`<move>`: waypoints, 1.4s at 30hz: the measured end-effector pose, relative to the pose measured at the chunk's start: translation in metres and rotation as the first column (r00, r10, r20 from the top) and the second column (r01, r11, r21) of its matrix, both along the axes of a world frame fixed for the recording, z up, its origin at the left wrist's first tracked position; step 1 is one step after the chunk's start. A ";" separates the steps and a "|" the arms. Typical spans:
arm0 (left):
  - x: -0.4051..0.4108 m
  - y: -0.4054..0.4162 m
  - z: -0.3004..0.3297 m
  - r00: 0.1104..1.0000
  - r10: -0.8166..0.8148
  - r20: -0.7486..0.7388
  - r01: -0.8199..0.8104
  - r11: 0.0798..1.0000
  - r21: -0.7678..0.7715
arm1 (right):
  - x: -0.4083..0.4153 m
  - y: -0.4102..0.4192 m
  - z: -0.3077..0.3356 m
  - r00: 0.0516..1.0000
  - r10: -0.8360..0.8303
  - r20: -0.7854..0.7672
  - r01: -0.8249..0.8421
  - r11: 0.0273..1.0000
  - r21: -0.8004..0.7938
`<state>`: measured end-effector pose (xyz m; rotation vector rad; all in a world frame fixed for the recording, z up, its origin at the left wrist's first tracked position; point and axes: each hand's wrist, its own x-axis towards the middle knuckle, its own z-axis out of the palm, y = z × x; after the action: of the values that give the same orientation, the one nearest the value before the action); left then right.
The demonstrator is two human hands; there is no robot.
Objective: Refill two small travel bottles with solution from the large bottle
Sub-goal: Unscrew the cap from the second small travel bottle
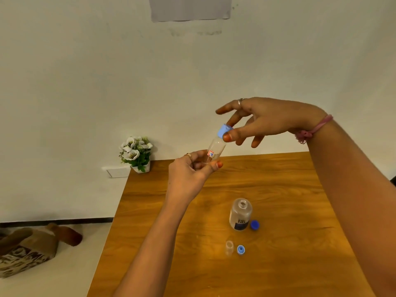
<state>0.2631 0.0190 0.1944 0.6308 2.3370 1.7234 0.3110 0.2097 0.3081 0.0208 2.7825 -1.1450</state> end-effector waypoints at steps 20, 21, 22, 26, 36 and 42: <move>0.007 -0.018 -0.006 0.999 -0.050 -0.009 0.049 0.998 -0.029 | -0.005 -0.025 -0.009 0.999 0.045 -0.006 -0.043 0.982 0.185; 0.007 -0.018 -0.007 0.999 -0.050 -0.007 0.050 0.998 -0.029 | -0.004 -0.025 -0.008 0.998 0.070 -0.012 -0.065 0.974 0.217; 0.007 -0.019 -0.007 0.999 -0.050 -0.007 0.050 0.998 -0.029 | -0.004 -0.025 -0.007 0.997 0.078 -0.011 -0.074 0.972 0.224; 0.007 -0.019 -0.009 0.999 -0.052 -0.016 0.052 0.998 -0.035 | -0.003 -0.026 -0.010 1.000 0.019 -0.002 -0.018 0.981 0.194; 0.009 -0.016 -0.023 0.996 -0.081 0.042 0.082 0.996 -0.017 | 0.033 -0.020 -0.030 0.952 -0.183 -0.244 0.174 0.983 -0.059; 0.015 -0.011 -0.035 0.992 -0.099 0.074 0.100 0.995 -0.003 | 0.048 -0.017 -0.067 0.889 -0.368 -0.274 0.275 0.906 -0.323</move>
<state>0.2782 0.0084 0.1590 0.6594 2.2219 1.6654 0.3594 0.1924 0.2407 0.3083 2.9467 -1.7632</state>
